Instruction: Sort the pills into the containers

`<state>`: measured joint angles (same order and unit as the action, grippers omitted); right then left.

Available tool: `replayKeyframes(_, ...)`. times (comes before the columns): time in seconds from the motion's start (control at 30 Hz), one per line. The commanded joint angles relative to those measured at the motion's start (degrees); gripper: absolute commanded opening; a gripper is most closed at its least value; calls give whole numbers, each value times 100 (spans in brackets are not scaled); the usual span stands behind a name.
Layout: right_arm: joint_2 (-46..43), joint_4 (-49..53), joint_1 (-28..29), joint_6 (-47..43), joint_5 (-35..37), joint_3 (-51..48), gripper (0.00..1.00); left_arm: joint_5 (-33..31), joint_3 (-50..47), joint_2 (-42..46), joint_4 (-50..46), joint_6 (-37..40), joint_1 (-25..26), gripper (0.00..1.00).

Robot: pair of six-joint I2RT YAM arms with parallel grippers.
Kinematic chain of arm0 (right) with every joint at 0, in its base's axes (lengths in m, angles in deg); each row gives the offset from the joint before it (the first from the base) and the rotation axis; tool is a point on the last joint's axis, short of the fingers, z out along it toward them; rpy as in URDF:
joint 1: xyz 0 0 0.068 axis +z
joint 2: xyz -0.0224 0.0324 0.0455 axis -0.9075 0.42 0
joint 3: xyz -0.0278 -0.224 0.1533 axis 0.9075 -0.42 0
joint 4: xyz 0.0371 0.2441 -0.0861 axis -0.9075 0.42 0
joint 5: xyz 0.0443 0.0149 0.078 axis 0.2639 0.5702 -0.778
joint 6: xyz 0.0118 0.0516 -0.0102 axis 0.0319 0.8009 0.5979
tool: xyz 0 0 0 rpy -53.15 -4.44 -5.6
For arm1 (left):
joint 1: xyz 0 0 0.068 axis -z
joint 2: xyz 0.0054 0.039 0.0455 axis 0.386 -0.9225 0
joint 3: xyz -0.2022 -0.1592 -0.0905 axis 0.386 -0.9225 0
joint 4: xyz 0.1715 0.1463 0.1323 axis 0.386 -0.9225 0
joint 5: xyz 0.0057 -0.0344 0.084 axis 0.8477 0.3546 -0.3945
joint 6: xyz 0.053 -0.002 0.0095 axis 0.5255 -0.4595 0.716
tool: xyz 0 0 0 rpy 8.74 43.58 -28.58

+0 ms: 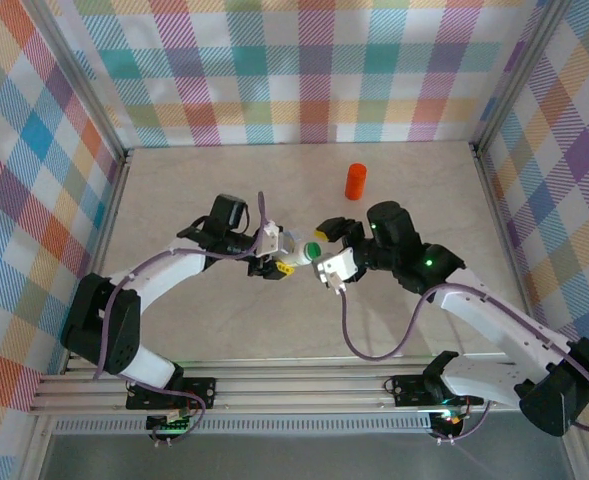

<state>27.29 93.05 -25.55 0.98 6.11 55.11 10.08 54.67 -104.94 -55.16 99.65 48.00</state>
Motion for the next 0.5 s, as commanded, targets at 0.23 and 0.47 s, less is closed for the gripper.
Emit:
replayKeyframes(0.23,529,-573,-83,6463,1235,1310,61,-4899,-1350,1105,4635,-3600,782,0)
replayKeyframes(0.47,1027,-342,-77,9670,1348,2145,68,-4599,-1777,1117,5487,-2605,1373,0)
